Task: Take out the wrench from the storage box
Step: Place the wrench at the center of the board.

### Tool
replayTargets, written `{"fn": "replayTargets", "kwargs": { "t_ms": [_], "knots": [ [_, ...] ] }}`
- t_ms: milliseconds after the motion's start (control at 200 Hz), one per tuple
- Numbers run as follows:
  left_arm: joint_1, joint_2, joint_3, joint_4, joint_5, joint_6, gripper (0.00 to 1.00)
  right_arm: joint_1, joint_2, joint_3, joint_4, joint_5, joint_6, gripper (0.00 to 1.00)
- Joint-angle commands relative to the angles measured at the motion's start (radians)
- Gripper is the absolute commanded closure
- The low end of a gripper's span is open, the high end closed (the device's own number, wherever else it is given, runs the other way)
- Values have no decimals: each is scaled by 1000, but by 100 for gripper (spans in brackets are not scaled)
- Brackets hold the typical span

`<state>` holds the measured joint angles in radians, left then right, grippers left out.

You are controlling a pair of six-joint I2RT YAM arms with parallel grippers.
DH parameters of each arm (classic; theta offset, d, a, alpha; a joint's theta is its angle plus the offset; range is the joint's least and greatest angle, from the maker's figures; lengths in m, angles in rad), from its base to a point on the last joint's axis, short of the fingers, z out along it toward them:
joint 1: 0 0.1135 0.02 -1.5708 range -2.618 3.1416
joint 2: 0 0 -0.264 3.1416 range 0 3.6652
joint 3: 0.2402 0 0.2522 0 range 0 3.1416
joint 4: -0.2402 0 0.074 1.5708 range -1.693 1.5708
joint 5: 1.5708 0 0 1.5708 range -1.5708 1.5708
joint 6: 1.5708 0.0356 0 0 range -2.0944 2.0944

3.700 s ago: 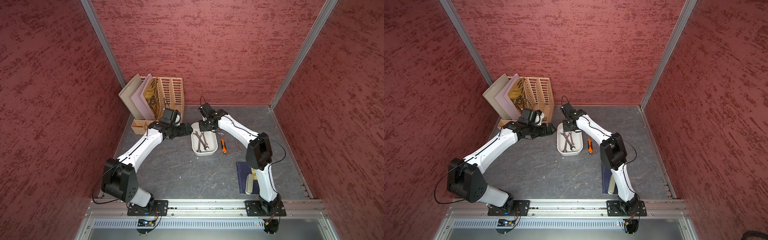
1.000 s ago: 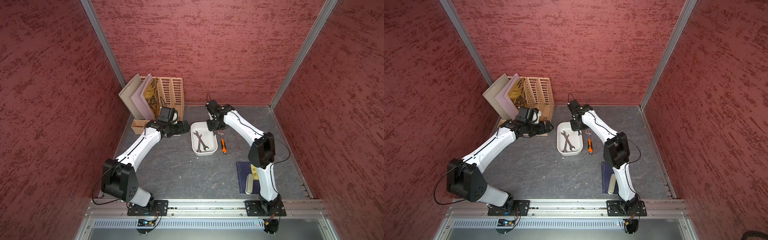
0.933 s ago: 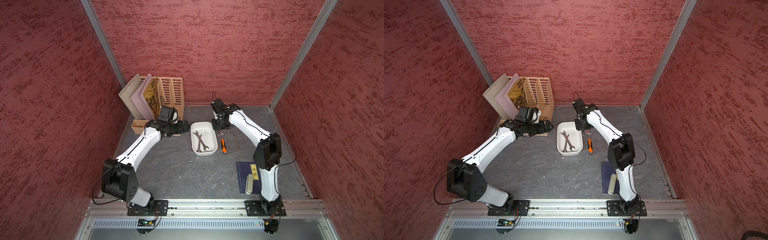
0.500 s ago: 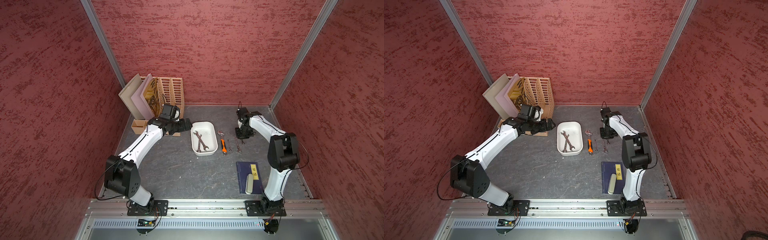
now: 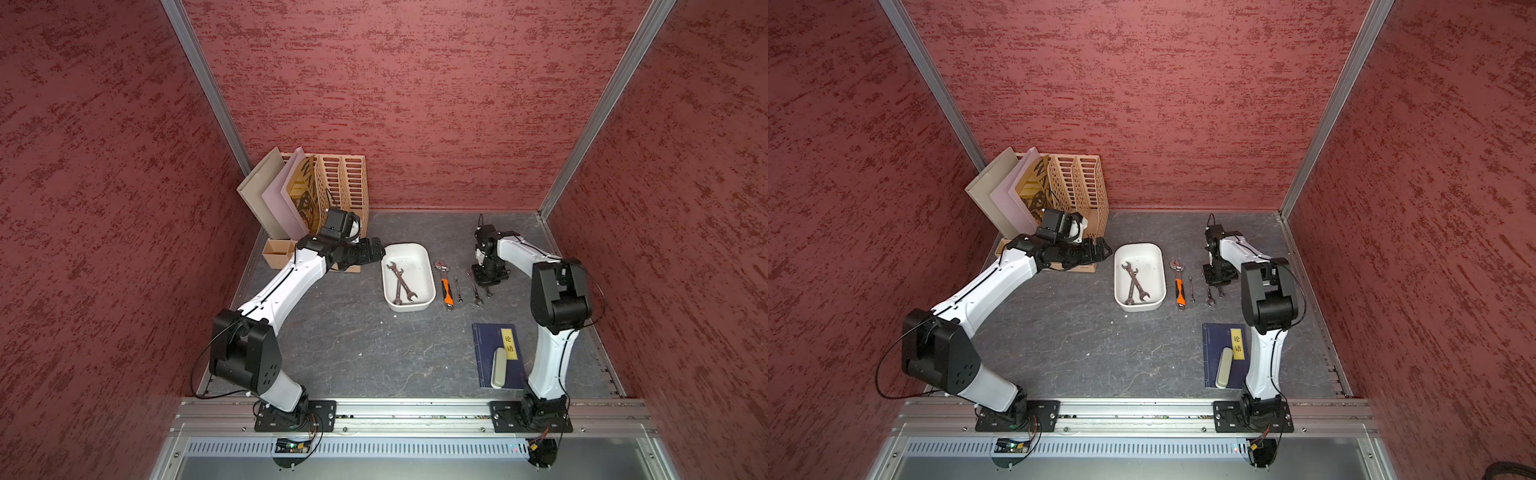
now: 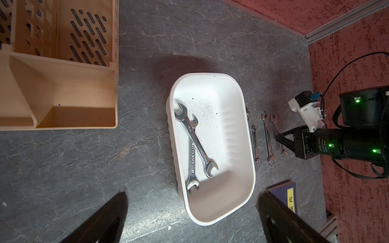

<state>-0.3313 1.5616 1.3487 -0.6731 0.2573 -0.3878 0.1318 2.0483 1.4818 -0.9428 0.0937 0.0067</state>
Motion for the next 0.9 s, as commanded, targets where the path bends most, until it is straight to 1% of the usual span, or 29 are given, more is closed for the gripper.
{"fn": "replayTargets", "kwargs": {
  "t_ms": [0,55,255,451,556,661,791,897],
  "knots": [
    [0,6,17,10,10,3,0,-13,17,-9,21,5,-15,85],
    [0,7,17,10,10,4,0,-15,20,-13,19,9,-15,84],
    [1,10,20,8,10,4,0,-19,-4,-16,3,16,-11,73],
    [3,2,20,3,1,3,0,1,-65,61,-81,-40,26,69],
    [6,-4,18,-7,-7,0,0,60,-99,148,-140,-81,54,68],
    [14,-10,7,-15,-14,-3,0,142,-93,269,-216,-102,69,68],
    [30,-26,-24,-11,-16,-6,0,255,-27,440,-297,-121,68,68],
    [46,-31,-42,-7,-11,-11,0,346,81,607,-357,-159,62,69]
  ]
}}
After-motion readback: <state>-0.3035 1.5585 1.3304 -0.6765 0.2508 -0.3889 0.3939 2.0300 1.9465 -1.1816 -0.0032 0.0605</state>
